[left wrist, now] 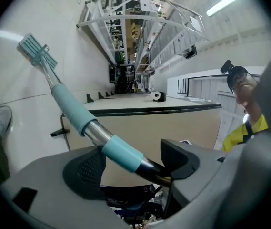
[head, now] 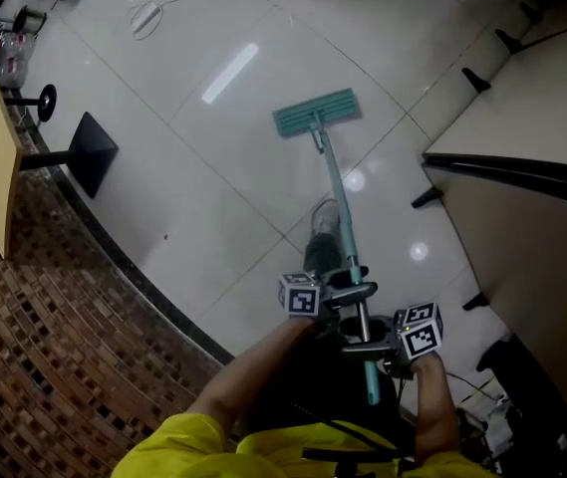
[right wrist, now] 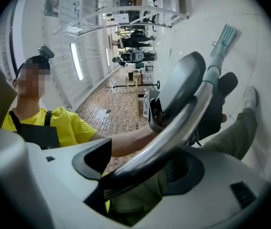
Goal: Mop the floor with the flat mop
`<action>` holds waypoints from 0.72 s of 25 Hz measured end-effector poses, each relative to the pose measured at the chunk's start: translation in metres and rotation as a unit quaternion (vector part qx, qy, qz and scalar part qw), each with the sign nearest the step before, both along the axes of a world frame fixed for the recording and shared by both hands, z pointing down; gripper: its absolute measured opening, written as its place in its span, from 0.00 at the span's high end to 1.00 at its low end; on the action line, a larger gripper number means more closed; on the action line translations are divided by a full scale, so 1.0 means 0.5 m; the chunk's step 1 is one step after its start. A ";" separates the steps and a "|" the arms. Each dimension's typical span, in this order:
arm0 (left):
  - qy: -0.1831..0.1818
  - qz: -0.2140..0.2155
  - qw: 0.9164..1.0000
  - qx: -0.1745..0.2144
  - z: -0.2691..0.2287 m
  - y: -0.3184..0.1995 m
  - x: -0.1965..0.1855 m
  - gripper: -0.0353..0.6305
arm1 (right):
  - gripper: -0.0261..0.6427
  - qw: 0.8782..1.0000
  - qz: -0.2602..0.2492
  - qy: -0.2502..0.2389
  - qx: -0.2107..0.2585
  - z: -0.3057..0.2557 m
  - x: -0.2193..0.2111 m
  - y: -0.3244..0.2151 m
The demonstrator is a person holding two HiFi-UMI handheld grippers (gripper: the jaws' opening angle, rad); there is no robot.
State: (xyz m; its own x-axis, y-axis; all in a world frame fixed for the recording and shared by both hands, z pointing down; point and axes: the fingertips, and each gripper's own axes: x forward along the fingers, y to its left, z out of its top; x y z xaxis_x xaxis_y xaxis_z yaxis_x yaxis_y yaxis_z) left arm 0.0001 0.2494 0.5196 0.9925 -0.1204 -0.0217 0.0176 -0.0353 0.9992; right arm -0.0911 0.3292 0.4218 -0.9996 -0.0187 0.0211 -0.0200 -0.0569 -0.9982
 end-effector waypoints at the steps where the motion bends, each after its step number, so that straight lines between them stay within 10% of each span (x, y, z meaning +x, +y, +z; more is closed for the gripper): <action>1: -0.002 -0.012 1.000 -0.012 0.013 0.016 -0.009 0.42 | 0.45 1.000 -0.008 -0.004 -0.010 0.007 -0.002 0.014; 18: -0.019 -0.005 0.998 0.057 0.185 -0.496 -0.061 0.43 | 0.52 0.998 0.052 0.017 0.037 0.226 -0.044 -0.480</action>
